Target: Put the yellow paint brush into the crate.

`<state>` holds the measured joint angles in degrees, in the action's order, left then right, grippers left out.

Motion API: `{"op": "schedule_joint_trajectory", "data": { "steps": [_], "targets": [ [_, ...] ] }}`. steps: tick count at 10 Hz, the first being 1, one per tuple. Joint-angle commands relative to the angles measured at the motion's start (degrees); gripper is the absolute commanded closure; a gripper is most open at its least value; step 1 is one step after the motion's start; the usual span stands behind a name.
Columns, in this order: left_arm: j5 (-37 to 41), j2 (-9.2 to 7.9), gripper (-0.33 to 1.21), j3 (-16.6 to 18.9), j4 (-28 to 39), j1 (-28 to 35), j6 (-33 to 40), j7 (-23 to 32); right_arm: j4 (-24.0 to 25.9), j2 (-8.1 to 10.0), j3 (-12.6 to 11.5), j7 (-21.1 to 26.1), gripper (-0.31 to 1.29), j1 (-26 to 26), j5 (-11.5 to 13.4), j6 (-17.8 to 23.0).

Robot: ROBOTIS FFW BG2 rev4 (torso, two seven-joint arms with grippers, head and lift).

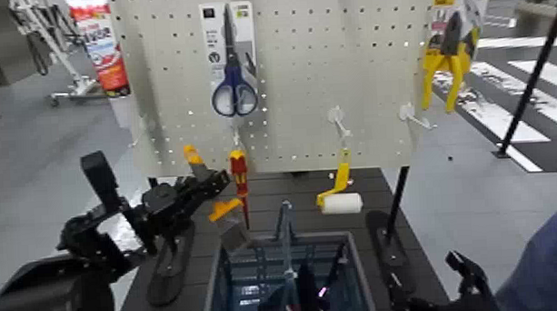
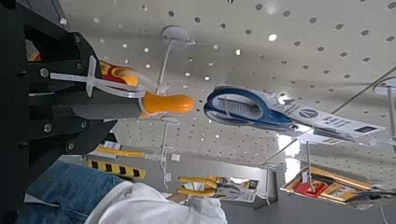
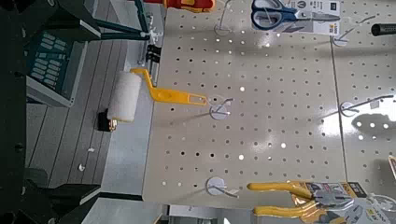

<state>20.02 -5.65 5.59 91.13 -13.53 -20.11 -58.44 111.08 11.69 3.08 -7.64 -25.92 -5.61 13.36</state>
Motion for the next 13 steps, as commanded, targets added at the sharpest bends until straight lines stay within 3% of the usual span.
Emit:
{"op": "schedule_joint_trajectory", "data": {
  "steps": [1, 13],
  "targets": [
    [2.57, 0.11, 1.11, -2.96, -3.24, -0.18, 0.86, -0.09, -0.08, -0.09, 0.09, 0.0, 0.15, 0.08, -0.02, -0.09],
    [3.8, 0.11, 1.1, -8.93, -16.6, -0.44, 1.3, -0.88, -0.17, -0.09, 0.26, 0.0, 0.15, 0.26, -0.02, -0.09]
  ]
}}
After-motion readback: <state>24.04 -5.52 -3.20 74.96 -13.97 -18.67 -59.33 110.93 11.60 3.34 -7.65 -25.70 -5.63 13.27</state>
